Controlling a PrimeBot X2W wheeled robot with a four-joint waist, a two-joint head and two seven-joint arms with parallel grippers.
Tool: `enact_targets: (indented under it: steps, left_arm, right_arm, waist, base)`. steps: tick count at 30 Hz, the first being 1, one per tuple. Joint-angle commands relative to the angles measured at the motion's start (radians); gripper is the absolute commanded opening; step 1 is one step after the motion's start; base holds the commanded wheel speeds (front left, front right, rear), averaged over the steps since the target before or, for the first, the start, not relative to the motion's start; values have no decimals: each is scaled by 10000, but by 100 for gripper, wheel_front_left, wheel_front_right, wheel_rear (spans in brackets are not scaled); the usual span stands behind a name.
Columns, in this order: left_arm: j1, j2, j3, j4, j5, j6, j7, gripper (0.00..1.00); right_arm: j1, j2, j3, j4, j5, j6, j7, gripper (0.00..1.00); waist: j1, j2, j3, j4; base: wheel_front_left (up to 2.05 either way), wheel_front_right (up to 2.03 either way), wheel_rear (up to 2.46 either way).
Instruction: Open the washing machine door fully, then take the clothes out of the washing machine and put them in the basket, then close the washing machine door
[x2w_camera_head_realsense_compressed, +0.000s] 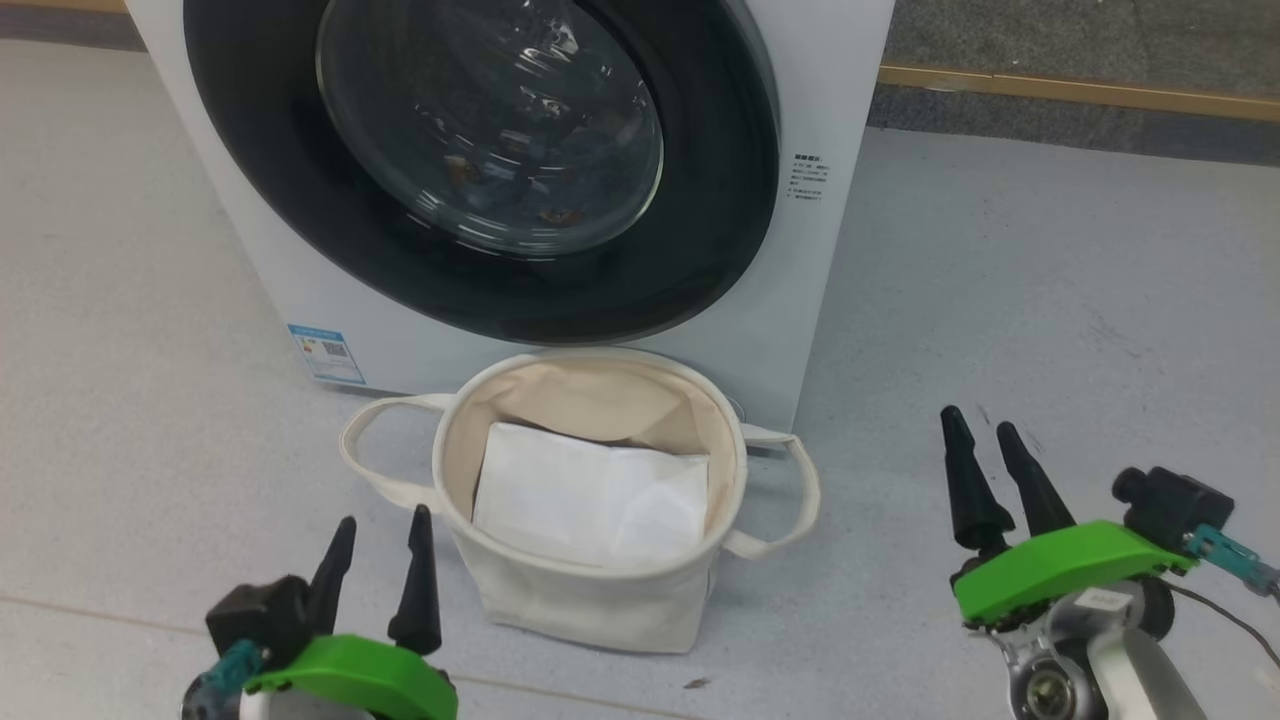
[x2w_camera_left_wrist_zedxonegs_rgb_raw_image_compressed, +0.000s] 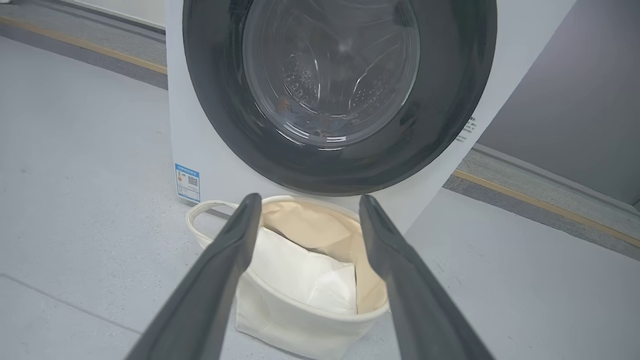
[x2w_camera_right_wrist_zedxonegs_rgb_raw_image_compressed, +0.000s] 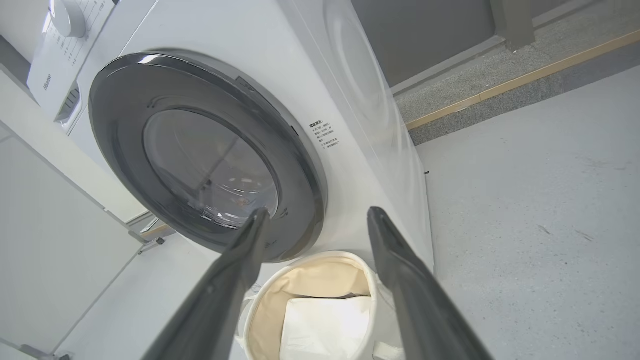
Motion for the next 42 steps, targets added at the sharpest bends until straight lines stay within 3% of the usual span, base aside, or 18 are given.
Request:
enact_targets:
  steps: [1, 24, 33, 42]
  left_arm:
    - [-640, 261, 71, -291, 395, 144, -182, 100]
    - [-1313, 870, -1781, -41, 2959, 1298, -854, 100]
    - [-1281, 655, -1829, -314, 3008, 1705, -1146, 100]
    - [-1205, 588, -1875, -506, 3551, 1900, -1380, 100]
  right_arm:
    - [-639, -81, 219, -321, -415, 1, -166, 100]
    - [-941, 0, 920, -125, -3932, 2, -970, 100]
    - [-977, 109, 979, -62, -4936, 2, -1322, 100]
    - [-1012, 327, 456, 485, -4024, 2, -1255, 100]
  waist:
    - [0, 0, -11, 1]
    - [0, 0, 44, 25]
    - [0, 0, 20, 68]
    - [0, 0, -17, 67]
  base:
    - [0, 0, 0]
    - [0, 0, 0]
    - [0, 0, 0]
    - [0, 0, 0]
